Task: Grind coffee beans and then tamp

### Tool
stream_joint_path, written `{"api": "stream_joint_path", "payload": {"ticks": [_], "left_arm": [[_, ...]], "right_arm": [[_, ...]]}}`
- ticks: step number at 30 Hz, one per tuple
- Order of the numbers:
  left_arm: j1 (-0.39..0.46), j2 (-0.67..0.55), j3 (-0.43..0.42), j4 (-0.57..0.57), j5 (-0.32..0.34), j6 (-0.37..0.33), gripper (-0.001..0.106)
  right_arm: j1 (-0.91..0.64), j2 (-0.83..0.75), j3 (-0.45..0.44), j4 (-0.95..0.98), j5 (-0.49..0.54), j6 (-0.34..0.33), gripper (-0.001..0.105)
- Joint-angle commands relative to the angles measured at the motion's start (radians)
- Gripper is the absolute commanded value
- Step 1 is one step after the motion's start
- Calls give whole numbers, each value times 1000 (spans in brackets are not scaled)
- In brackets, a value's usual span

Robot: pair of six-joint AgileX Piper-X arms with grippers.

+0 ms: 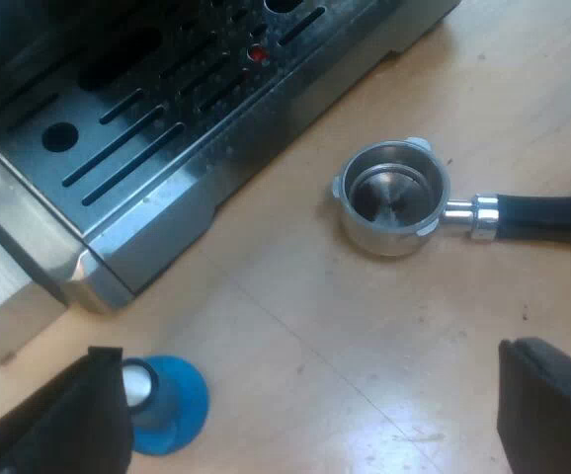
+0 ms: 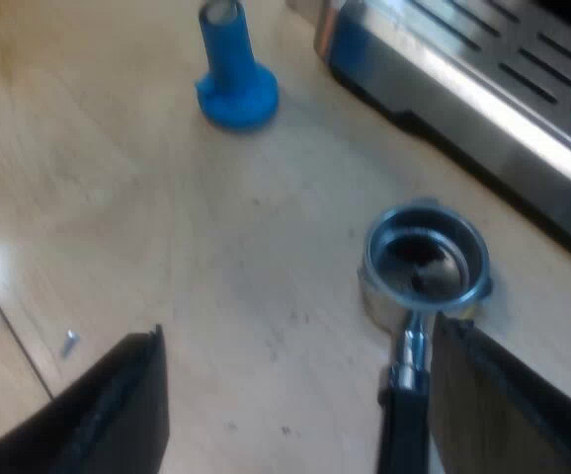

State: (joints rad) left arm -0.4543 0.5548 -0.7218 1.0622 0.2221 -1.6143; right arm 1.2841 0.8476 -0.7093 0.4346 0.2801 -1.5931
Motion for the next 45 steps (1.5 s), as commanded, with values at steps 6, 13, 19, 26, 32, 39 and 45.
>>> {"api": "stream_joint_path", "payload": {"ticks": [6,13,19,26,32,39,45], "left_arm": [[-8,-2,-23,38,-34,-110,77],[9,3,-23,49,-121,-115,77],[141,71,-23,45,-121,-78,77],[163,207,-23,5,-118,-57,77],[161,345,-3,-50,-115,-52,77],[161,539,1,-116,-119,-52,77],[161,666,1,-153,-119,-48,77]], "right_arm": [[2,144,-7,-236,4,-40,73],[2,268,-7,-358,6,-40,71],[2,353,-7,-453,-8,-40,71],[2,387,-7,-484,-8,-41,71],[2,386,-7,-484,-8,-41,71],[2,386,-7,-484,-8,-41,71],[2,386,-7,-484,-8,-41,71]]}}
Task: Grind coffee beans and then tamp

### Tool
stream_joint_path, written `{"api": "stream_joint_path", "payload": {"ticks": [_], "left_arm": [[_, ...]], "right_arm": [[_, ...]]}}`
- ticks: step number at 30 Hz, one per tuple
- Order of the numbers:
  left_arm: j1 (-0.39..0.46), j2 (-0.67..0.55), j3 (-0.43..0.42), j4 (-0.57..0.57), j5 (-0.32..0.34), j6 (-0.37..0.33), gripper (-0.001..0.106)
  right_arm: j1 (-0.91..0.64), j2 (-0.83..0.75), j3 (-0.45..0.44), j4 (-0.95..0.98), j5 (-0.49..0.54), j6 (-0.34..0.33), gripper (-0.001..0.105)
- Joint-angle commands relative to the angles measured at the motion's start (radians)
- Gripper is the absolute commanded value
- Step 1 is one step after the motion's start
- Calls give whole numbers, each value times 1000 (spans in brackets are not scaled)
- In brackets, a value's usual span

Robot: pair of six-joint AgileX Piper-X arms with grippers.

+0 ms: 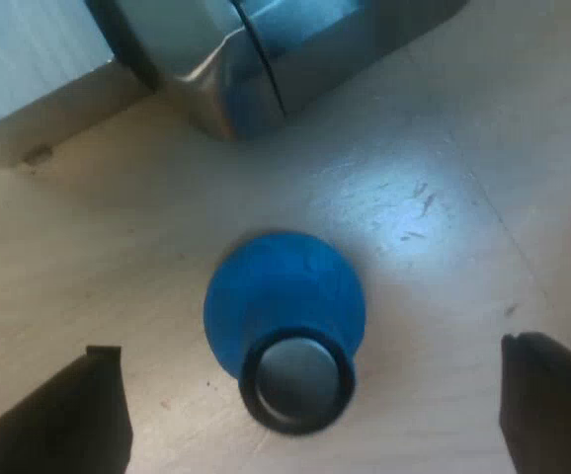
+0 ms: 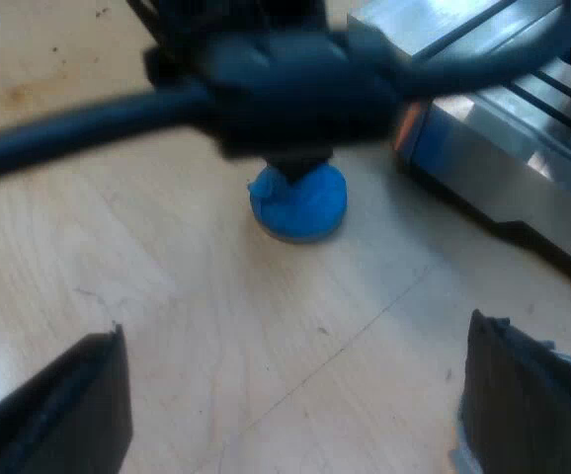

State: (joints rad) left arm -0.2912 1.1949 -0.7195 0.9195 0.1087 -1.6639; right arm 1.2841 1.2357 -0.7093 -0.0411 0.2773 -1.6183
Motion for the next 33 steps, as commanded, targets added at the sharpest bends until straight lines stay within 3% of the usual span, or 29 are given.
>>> {"api": "stream_joint_path", "payload": {"ticks": [1,12,20,22,24,26,33], "left_arm": [[-2,38,-1,-11,-6,1,77],[-2,177,-1,-32,0,1,74],[-2,177,-1,-44,0,1,41],[-2,177,-1,-44,0,1,30],[-2,177,-1,-38,0,4,10],[-2,166,-1,-26,0,17,0],[-2,34,-1,28,0,24,0]], "right_arm": [[2,-2,-7,-9,-6,-15,71],[2,-2,-7,-9,-6,-15,71],[2,-2,-7,-9,-6,-15,71],[2,-2,-7,-9,-6,-15,71],[2,-2,-7,-9,-6,-15,71],[2,-2,-7,-9,-6,-15,71],[2,-2,-7,-6,-6,-15,71]]}}
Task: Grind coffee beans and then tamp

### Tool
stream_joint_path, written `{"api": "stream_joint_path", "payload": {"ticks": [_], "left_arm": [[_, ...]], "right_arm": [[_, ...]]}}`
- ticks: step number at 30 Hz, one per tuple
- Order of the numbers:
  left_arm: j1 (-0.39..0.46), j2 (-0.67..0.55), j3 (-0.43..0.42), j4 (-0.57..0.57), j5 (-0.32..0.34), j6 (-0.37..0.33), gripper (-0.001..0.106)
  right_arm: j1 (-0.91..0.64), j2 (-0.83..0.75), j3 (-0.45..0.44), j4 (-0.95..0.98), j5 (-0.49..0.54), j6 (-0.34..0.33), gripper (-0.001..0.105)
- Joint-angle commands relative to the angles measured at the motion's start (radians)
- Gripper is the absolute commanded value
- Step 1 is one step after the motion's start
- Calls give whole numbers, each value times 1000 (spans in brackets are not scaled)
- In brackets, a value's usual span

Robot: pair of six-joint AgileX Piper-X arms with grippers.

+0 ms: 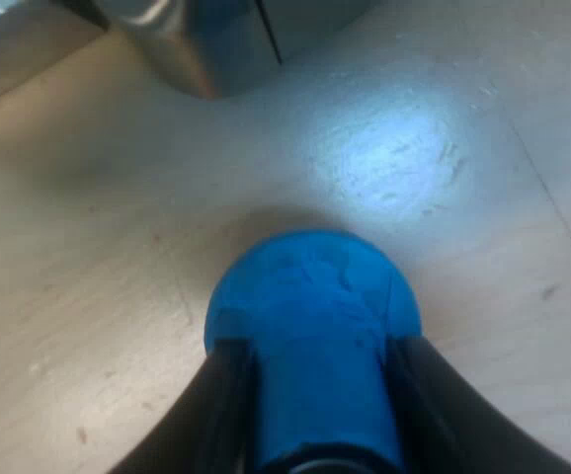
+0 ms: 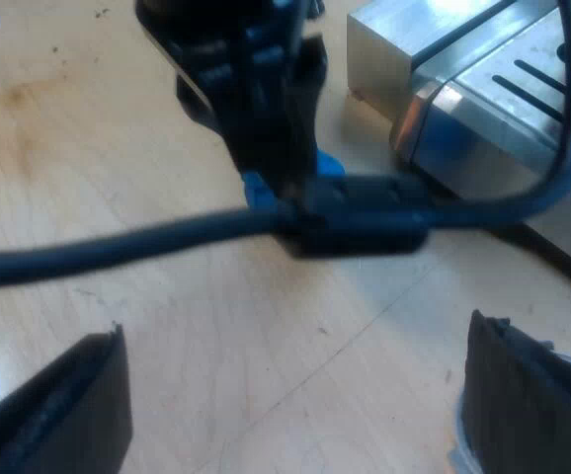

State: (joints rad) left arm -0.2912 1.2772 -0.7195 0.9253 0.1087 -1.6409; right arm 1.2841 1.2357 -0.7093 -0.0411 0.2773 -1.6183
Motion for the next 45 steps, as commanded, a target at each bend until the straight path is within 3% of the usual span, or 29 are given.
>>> {"api": "stream_joint_path", "payload": {"ticks": [1,10,13,17,20,25,33,40,45], "left_arm": [[-2,-65,-1,32,0,1,0],[-2,-312,-1,137,2,9,0],[-11,-368,-1,167,35,9,0],[-72,-422,-1,174,39,-3,0],[-127,-444,-1,174,93,-36,0],[-227,-451,-1,167,132,-67,0],[-391,-451,-1,64,134,-107,0],[-447,-426,-12,-24,142,-113,0],[-447,-324,-62,-47,151,-113,0]], "right_arm": [[2,-2,-7,-6,-6,-15,71],[2,-77,-7,105,-6,-15,71],[2,-129,-7,213,-1,-15,71],[2,-198,18,316,90,-15,71],[2,-256,74,307,167,-15,71],[2,-314,176,294,174,-15,71],[2,-318,335,49,174,-15,71],[2,-318,363,29,174,-15,71],[2,-318,363,29,174,-15,71]]}}
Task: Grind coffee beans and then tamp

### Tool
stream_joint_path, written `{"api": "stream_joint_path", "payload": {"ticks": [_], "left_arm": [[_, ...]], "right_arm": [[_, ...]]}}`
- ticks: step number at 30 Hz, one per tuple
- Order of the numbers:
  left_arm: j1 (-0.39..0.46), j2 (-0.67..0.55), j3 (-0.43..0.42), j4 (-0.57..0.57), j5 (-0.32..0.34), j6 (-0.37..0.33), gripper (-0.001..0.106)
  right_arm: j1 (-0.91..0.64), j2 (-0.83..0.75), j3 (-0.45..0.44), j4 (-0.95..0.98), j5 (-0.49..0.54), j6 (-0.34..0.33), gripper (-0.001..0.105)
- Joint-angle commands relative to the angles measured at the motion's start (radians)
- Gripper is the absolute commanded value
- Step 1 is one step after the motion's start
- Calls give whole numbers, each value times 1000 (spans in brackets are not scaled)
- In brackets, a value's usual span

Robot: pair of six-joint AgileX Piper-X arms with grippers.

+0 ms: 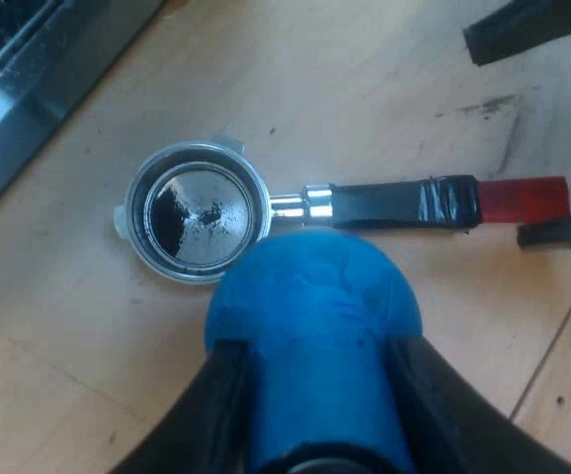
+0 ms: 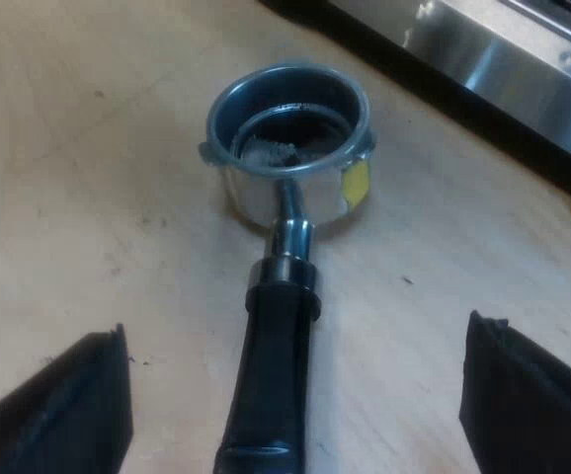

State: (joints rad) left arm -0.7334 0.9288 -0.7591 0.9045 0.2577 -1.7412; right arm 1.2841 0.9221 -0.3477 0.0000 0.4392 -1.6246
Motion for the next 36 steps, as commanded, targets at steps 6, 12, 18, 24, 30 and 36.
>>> {"api": "stream_joint_path", "payload": {"ticks": [6,12,18,24,30,36], "left_arm": [[-5,150,-55,-55,0,-12,0],[-5,230,-55,-88,-10,-12,0],[-5,279,-55,-142,-44,-12,0],[-5,323,-55,-160,-46,-12,0],[-1,364,-55,-184,-52,-12,0],[14,406,-55,-196,-69,-12,0]], "right_arm": [[2,-4,1,-13,12,-9,71],[2,-4,1,-13,12,-9,71],[2,-4,1,-13,12,-9,71],[2,-4,1,-13,12,-9,71],[2,-4,1,-13,12,-9,71],[2,-4,1,-13,12,-9,71]]}}
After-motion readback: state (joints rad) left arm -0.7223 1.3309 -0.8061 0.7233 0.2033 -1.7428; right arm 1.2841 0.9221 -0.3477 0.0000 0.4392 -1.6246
